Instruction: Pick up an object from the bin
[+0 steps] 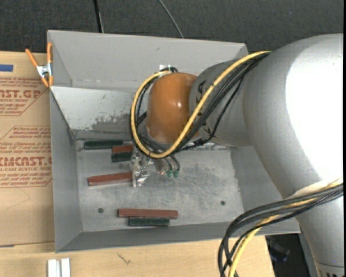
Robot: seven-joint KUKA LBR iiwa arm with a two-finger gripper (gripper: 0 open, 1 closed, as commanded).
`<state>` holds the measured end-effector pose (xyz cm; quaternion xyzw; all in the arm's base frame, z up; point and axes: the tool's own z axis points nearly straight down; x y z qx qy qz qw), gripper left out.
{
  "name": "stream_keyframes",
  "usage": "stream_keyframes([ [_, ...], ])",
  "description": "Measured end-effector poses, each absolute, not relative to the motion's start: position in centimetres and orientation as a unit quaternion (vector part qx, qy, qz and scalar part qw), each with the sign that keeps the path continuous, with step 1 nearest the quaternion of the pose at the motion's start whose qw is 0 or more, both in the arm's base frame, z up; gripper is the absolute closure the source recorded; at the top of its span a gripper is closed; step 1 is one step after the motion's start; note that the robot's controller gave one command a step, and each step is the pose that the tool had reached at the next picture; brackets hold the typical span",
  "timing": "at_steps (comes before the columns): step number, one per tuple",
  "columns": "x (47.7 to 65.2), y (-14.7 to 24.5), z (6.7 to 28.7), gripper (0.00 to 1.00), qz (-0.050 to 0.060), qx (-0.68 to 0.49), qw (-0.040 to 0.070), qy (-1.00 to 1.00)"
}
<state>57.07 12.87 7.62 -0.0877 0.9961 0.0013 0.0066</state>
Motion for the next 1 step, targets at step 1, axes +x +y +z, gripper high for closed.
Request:
stream_keyframes([
  [1,56.27,13.87,24.03,1.0,0.001,-0.07,0.003,0.998],
])
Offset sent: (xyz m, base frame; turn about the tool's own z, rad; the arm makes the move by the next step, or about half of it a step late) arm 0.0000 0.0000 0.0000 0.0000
